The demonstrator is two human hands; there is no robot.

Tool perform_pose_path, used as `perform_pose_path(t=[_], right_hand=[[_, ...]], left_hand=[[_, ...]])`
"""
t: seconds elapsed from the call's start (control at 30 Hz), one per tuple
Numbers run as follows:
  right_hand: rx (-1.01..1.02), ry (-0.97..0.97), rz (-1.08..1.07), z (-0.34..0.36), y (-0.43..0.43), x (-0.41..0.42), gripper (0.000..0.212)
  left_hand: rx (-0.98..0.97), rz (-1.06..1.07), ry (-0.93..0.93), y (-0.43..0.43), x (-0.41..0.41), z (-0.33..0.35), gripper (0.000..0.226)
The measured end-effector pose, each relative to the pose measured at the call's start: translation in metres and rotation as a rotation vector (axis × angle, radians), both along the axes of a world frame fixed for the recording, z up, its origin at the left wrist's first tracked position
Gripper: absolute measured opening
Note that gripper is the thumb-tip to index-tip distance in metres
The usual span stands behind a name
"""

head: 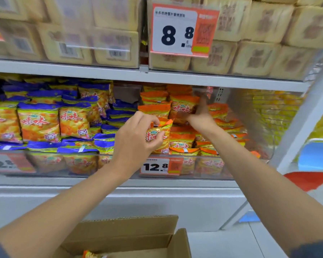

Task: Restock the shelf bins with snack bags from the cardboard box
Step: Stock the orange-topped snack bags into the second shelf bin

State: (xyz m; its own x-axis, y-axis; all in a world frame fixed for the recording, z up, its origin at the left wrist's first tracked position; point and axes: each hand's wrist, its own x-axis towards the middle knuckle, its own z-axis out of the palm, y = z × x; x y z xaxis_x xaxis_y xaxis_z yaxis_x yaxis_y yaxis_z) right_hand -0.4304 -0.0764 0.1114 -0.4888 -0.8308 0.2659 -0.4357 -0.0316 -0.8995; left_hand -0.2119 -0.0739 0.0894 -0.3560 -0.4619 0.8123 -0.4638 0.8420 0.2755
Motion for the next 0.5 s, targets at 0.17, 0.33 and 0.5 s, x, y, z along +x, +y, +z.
perform_pose_path(t=[0.17,0.33,0.5], right_hand=[[-0.063,0.205,-0.050,-0.004,0.007,0.007,0.074],[0.080,0.289,-0.010,-0.006,0.007,0.006,0.046],[0.002,0.438,-0.077,-0.004,0.016,0.006,0.042]], left_hand=[[0.008,0.000,0.004,0.002,0.000,0.000,0.022],[0.039,0.002,-0.020,0.004,0.003,0.002,0.025],[0.070,-0.042,-0.054,0.007,0.009,0.000,0.027]])
